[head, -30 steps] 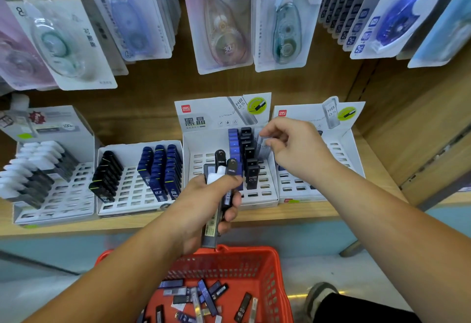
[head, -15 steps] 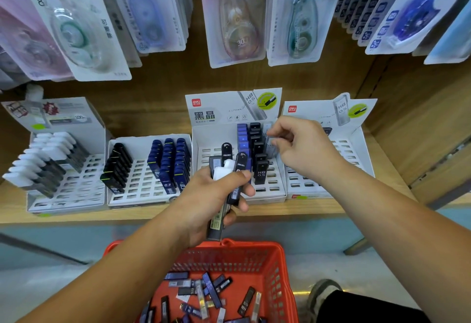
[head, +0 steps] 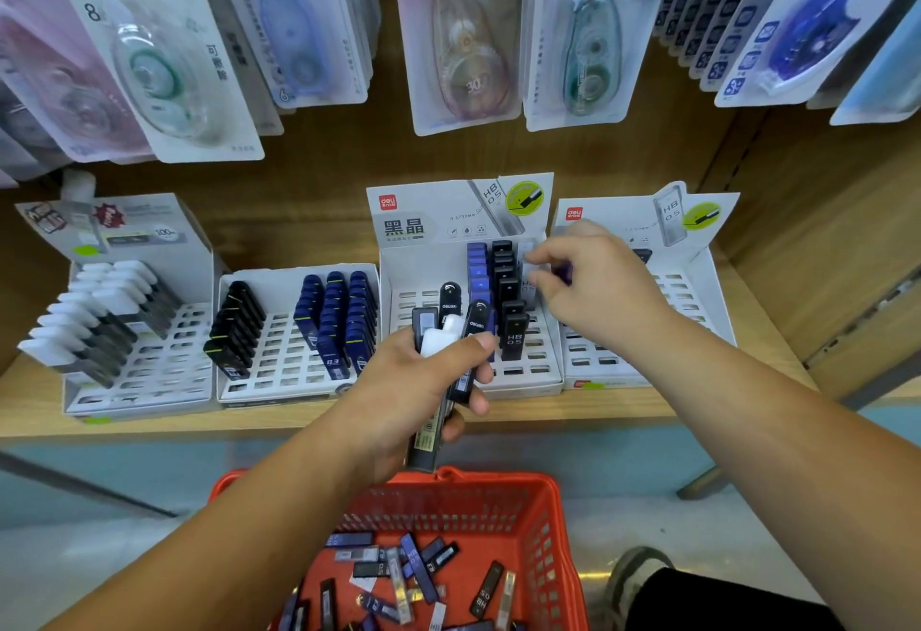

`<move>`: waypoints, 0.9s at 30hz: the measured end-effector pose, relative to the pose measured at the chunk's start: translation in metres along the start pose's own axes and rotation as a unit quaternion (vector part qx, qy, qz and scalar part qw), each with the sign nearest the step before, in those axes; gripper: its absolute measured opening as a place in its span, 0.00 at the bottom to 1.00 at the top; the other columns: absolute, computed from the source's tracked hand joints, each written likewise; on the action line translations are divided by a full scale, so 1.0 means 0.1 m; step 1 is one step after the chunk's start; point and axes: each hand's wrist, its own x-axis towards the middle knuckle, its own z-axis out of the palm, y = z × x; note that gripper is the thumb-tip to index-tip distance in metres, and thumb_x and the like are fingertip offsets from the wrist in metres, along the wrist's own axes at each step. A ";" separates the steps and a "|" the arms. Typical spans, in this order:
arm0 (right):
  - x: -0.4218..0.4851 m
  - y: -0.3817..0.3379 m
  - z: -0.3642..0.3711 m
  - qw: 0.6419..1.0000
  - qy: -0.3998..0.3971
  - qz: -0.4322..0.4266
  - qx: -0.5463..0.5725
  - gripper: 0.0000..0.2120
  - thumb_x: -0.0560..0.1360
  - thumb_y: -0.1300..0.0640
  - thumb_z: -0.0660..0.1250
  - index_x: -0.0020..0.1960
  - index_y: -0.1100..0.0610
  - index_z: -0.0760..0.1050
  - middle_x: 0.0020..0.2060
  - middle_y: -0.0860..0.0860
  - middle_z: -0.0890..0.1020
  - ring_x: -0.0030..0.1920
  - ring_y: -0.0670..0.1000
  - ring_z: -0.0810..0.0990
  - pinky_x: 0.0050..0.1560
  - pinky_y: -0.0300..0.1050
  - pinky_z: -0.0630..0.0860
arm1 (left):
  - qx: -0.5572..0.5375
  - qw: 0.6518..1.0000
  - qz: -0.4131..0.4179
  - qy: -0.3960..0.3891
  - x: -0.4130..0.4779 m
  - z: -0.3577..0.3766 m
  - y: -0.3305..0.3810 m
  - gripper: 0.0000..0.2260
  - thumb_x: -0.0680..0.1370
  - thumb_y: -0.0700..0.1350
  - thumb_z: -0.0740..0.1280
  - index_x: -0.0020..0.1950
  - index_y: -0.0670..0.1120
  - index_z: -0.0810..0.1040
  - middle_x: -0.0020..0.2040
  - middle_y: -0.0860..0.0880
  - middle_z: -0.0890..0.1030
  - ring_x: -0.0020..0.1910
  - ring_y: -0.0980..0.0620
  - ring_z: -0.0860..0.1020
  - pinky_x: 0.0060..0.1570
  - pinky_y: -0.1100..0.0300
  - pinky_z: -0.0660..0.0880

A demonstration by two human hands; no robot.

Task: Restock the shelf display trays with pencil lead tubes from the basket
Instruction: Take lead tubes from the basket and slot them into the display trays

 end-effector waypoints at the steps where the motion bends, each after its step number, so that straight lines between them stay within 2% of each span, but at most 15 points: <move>1: 0.00 -0.03 -0.04 1.000 0.009 0.007 0.003 0.07 0.78 0.55 0.73 0.55 0.50 0.85 0.46 0.47 0.76 0.45 0.49 0.77 0.50 0.50 0.78 | 0.003 1.000 0.005 0.000 0.00 0.00 0.00 0.09 0.81 0.47 0.71 0.49 0.42 0.78 0.39 0.45 0.81 0.31 0.50 0.77 0.27 0.58 0.66; 3: -0.05 -0.20 -0.15 0.996 0.022 0.027 0.080 0.06 0.78 0.52 0.73 0.54 0.50 0.85 0.44 0.47 0.80 0.41 0.44 0.77 0.46 0.44 0.75 | 0.009 1.000 0.016 -0.002 -0.01 0.00 0.00 0.08 0.81 0.46 0.71 0.49 0.42 0.79 0.40 0.44 0.81 0.32 0.49 0.77 0.27 0.59 0.66; 4: -0.09 -0.33 -0.19 0.989 0.001 0.040 0.145 0.05 0.78 0.51 0.73 0.52 0.50 0.85 0.42 0.46 0.82 0.40 0.43 0.79 0.45 0.42 0.76 | 0.011 1.000 0.022 -0.003 -0.02 -0.02 0.01 0.08 0.81 0.46 0.71 0.49 0.42 0.79 0.41 0.44 0.81 0.33 0.48 0.77 0.27 0.59 0.66; 7: -0.22 -0.69 -0.20 0.957 -0.128 0.062 0.252 0.07 0.76 0.50 0.76 0.52 0.51 0.86 0.42 0.46 0.86 0.41 0.41 0.83 0.47 0.38 0.79 | 0.018 0.999 0.043 -0.008 -0.11 -0.10 0.02 0.06 0.81 0.46 0.72 0.50 0.44 0.79 0.42 0.43 0.82 0.34 0.46 0.78 0.27 0.58 0.67; 10: -0.31 -0.94 -0.08 0.936 -0.195 0.064 0.285 0.05 0.78 0.53 0.74 0.45 0.53 0.86 0.31 0.46 0.84 0.29 0.40 0.79 0.34 0.39 0.75 | 0.021 0.998 0.053 -0.005 -0.26 -0.30 0.00 0.05 0.81 0.46 0.72 0.53 0.45 0.82 0.43 0.42 0.82 0.35 0.44 0.79 0.27 0.58 0.67; 12: -0.34 -1.06 0.01 0.932 -0.210 0.066 0.288 0.09 0.79 0.53 0.73 0.43 0.56 0.85 0.26 0.47 0.81 0.25 0.42 0.76 0.30 0.40 0.74 | 0.023 0.998 0.053 0.004 -0.37 -0.47 -0.03 0.09 0.81 0.47 0.71 0.56 0.43 0.80 0.43 0.42 0.83 0.36 0.45 0.79 0.27 0.58 0.68; 15: -0.35 -1.20 0.16 0.935 -0.192 0.075 0.288 0.12 0.81 0.53 0.71 0.42 0.59 0.82 0.28 0.55 0.81 0.25 0.46 0.77 0.29 0.42 0.74 | 0.027 0.998 0.048 0.017 -0.52 -0.73 -0.09 0.11 0.82 0.48 0.69 0.56 0.40 0.79 0.44 0.41 0.84 0.35 0.46 0.79 0.27 0.59 0.67; 18: -0.36 -1.30 0.27 0.934 -0.169 0.098 0.298 0.13 0.82 0.52 0.69 0.45 0.61 0.79 0.29 0.55 0.81 0.26 0.51 0.78 0.27 0.44 0.74 | 0.019 0.997 0.051 0.046 -0.63 -0.92 -0.14 0.10 0.83 0.47 0.69 0.53 0.39 0.80 0.44 0.41 0.85 0.35 0.47 0.81 0.27 0.58 0.67; 21: -0.41 -1.43 0.35 0.905 -0.166 0.114 0.374 0.09 0.82 0.54 0.68 0.50 0.60 0.79 0.29 0.55 0.80 0.28 0.54 0.78 0.27 0.45 0.74 | -0.020 0.996 0.049 0.067 -0.68 -1.03 -0.16 0.06 0.82 0.45 0.70 0.52 0.43 0.81 0.45 0.41 0.86 0.35 0.48 0.82 0.27 0.59 0.66; 23: -0.45 -1.52 0.37 0.872 -0.186 0.106 0.440 0.06 0.82 0.57 0.68 0.56 0.59 0.80 0.32 0.57 0.81 0.31 0.55 0.79 0.30 0.46 0.76 | -0.042 0.996 0.052 0.065 -0.71 -1.12 -0.17 0.05 0.82 0.45 0.70 0.52 0.44 0.81 0.45 0.40 0.86 0.34 0.48 0.81 0.26 0.60 0.66; 25: -0.50 -1.58 0.40 0.843 -0.219 0.093 0.483 0.09 0.81 0.64 0.67 0.60 0.60 0.79 0.35 0.59 0.80 0.34 0.56 0.79 0.33 0.46 0.77 | -0.048 0.995 0.049 0.067 -0.76 -1.23 -0.19 0.05 0.82 0.45 0.70 0.51 0.44 0.80 0.44 0.40 0.86 0.33 0.48 0.79 0.26 0.61 0.65; 27: -0.55 -1.63 0.45 0.851 -0.221 0.082 0.470 0.08 0.80 0.68 0.67 0.58 0.62 0.79 0.35 0.58 0.81 0.34 0.55 0.80 0.33 0.45 0.78 | -0.042 0.995 0.041 0.076 -0.81 -1.34 -0.23 0.06 0.82 0.46 0.71 0.51 0.43 0.80 0.44 0.40 0.86 0.33 0.48 0.79 0.26 0.60 0.65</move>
